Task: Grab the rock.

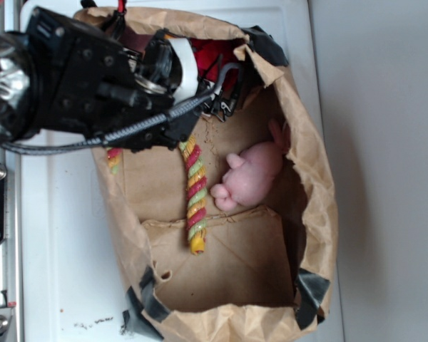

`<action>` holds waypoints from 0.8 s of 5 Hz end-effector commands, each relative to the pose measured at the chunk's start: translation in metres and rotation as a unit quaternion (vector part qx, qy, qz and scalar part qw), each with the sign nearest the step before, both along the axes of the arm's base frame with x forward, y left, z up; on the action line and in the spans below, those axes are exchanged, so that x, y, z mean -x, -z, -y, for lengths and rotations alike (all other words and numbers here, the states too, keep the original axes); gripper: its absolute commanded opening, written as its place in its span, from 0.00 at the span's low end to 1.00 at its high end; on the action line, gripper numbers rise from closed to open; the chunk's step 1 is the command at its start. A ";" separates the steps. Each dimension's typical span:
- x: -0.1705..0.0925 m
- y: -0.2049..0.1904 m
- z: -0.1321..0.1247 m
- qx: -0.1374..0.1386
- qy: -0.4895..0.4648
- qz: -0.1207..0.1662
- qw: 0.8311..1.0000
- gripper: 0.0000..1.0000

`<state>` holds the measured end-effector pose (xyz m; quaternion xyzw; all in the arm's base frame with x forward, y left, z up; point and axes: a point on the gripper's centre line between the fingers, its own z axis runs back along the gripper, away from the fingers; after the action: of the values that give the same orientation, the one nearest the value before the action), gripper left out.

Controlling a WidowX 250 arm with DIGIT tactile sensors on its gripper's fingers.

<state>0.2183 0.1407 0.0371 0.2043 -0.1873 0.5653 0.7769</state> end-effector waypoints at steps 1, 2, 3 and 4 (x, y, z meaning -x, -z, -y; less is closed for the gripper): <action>0.015 -0.012 -0.015 -0.012 0.021 -0.011 1.000 1.00; 0.014 -0.032 -0.012 0.014 0.017 -0.036 0.999 1.00; 0.005 -0.050 -0.008 0.029 -0.013 -0.065 0.997 1.00; 0.001 -0.057 -0.006 0.032 -0.025 -0.081 0.996 1.00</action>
<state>0.2160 0.1394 0.0781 0.2289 -0.0862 0.5661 0.7872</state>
